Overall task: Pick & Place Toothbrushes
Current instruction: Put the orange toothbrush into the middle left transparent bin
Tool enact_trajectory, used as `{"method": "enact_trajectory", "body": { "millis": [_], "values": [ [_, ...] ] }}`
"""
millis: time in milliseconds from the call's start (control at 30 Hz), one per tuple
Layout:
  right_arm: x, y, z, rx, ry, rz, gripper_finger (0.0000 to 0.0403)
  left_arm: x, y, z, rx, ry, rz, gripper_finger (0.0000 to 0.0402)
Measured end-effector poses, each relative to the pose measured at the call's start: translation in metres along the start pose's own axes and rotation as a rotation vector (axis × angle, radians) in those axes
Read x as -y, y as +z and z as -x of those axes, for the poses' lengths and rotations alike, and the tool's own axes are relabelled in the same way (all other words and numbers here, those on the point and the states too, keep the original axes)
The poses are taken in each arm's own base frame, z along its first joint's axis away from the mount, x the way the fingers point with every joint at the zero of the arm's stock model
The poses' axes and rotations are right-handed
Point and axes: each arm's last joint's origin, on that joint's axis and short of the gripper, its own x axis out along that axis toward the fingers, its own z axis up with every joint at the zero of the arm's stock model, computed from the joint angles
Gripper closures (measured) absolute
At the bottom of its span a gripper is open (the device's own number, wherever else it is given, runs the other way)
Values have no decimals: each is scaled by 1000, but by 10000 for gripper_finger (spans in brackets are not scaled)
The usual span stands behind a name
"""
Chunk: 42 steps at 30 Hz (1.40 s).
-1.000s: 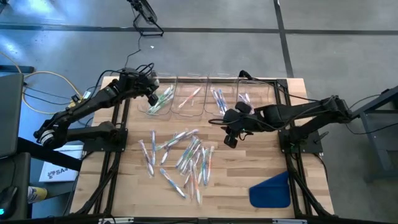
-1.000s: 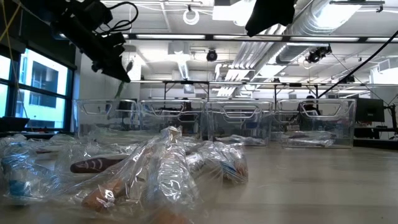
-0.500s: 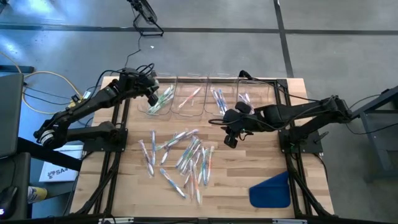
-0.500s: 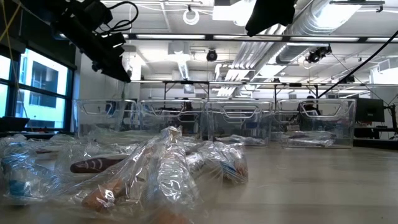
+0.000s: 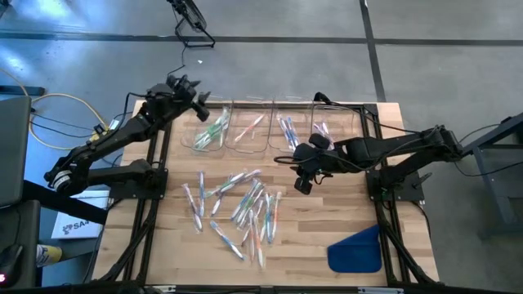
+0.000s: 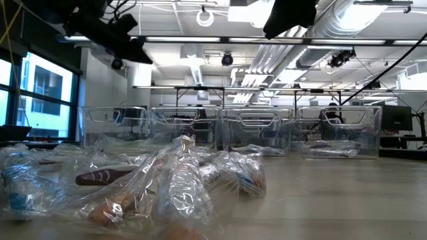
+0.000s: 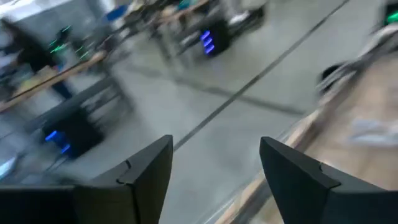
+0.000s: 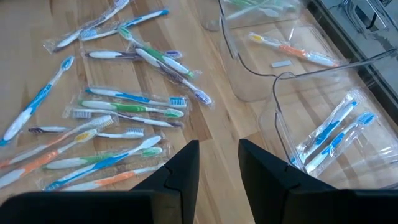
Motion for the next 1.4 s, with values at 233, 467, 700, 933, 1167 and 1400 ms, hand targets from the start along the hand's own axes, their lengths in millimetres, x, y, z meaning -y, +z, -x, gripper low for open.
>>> {"method": "enact_trajectory", "body": {
  "millis": [233,467,700,933,1167,1400],
  "values": [
    [0,1,0,6,-1,31,298,10,4,2,122,-337,-1,202],
    [-3,6,0,64,25,28,298,13,5,4,166,-472,2,318],
    [-4,10,1,96,40,8,298,15,5,4,181,-529,21,397],
    [-6,15,1,147,58,-19,298,17,3,5,177,-585,3,398],
    [-16,20,7,277,4,-55,332,34,2,11,146,-688,-38,401],
    [-34,18,19,398,-59,-97,398,57,12,24,227,-799,-130,401]
  ]
}}
